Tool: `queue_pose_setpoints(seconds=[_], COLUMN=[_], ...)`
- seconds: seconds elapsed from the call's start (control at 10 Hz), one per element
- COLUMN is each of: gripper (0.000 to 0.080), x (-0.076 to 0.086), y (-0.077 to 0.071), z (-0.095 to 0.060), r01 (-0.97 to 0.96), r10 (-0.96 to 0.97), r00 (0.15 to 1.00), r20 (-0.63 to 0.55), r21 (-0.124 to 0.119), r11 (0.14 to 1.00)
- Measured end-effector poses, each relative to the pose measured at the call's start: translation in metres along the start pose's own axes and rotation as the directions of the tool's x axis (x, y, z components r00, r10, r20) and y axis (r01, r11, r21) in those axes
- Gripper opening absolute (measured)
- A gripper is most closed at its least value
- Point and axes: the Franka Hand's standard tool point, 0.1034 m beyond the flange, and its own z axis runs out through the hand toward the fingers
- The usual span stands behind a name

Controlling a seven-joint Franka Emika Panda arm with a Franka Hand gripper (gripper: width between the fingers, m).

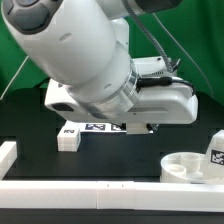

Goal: Assemble stool

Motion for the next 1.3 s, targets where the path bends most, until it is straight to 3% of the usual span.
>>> queue_pose_setpoints(seconds=[0.2, 0.3, 0.5, 0.6, 0.7, 1.1, 1.3], gripper=[0.0330, 0.0330, 0.0330, 0.0330, 0.0330, 0.0330, 0.0330], x=[0.008, 0.016, 0.006, -0.004, -0.003, 0.007, 0.006], y=[-0.001, -0.006, -0.014, -0.017, -0.025, -0.033, -0.046], z=[-0.004, -0.011, -0.025, -0.033, -0.046, -0.055, -0.069], r01=[0.000, 0.005, 0.008, 0.014, 0.022, 0.037, 0.060], r10=[0.000, -0.003, 0.002, -0.002, -0.004, 0.003, -0.009], r00=[0.999, 0.992, 0.967, 0.961, 0.937, 0.782, 0.664], r20=[-0.044, -0.127, -0.254, -0.277, -0.350, -0.623, -0.747], r21=[0.005, 0.011, 0.038, 0.042, 0.047, 0.051, 0.040], r11=[1.000, 1.000, 0.999, 0.999, 0.999, 0.998, 0.997])
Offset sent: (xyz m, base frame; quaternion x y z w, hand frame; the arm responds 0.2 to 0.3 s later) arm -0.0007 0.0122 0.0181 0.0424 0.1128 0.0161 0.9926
